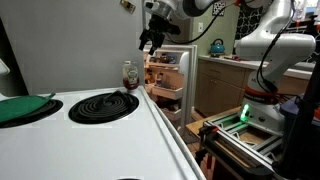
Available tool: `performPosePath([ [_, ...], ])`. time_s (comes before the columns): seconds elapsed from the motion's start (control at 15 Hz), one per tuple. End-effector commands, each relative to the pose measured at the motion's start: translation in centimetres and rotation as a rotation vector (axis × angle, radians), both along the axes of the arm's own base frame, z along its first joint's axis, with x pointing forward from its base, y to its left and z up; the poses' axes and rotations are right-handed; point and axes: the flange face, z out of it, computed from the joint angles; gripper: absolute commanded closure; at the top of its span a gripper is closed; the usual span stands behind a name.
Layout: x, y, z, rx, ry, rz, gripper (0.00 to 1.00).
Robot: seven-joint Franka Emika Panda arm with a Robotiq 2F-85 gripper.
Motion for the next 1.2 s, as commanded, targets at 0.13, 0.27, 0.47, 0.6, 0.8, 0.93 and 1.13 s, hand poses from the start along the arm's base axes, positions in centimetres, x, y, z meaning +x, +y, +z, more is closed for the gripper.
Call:
performPosePath([
  [0.13, 0.0, -1.3, 0.2, -0.027, -0.025, -0.059, 0.0],
  [0.27, 0.0, -1.4, 0.1, -0.029, -0.025, -0.062, 0.0],
  [0.47, 0.0, -1.4, 0.1, -0.029, -0.024, -0.063, 0.0],
  [0.6, 1.0, -3.1, 0.5, -0.032, 0.0, -0.105, 0.0],
  [0.8, 2.3, -7.4, 2.7, -0.065, 0.002, -0.234, 0.0],
  [0.93, 2.9, -10.3, 4.1, -0.112, -0.002, -0.31, 0.0],
  [1.13, 3.8, -15.2, 6.0, -0.175, 0.025, -0.481, 0.0],
])
